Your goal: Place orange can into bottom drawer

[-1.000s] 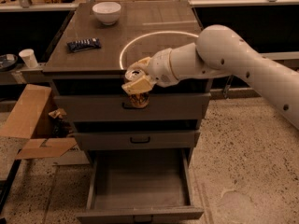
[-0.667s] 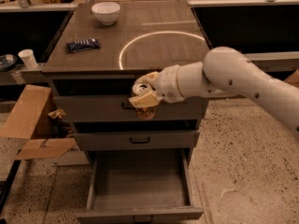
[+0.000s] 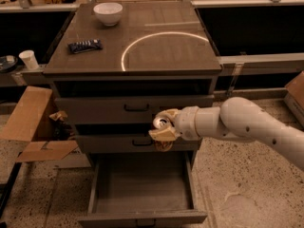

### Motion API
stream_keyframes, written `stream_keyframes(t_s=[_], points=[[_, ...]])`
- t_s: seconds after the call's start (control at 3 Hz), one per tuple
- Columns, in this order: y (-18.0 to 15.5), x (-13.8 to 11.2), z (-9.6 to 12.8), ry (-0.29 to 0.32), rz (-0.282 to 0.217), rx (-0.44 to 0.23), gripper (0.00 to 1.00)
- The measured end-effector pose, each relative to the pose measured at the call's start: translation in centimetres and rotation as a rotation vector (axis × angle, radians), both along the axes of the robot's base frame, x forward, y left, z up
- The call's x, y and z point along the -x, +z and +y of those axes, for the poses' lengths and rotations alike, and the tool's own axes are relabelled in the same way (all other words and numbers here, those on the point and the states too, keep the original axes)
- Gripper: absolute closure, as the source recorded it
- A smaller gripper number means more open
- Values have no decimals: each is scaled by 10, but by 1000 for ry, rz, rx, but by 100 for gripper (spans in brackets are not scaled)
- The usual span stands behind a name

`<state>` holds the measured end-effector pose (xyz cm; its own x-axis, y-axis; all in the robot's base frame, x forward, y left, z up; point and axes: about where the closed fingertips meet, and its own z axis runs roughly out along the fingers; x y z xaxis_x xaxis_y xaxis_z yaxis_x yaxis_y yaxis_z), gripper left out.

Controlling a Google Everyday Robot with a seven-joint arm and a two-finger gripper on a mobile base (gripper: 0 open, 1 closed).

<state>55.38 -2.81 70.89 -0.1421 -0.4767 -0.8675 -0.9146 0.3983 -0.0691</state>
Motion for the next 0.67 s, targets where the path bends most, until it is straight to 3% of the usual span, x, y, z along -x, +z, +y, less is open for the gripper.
stream_keyframes(t_s=[0.33, 0.67], points=[[-69, 9, -20, -54, 38, -51, 100], [-68, 9, -20, -53, 37, -50, 100]])
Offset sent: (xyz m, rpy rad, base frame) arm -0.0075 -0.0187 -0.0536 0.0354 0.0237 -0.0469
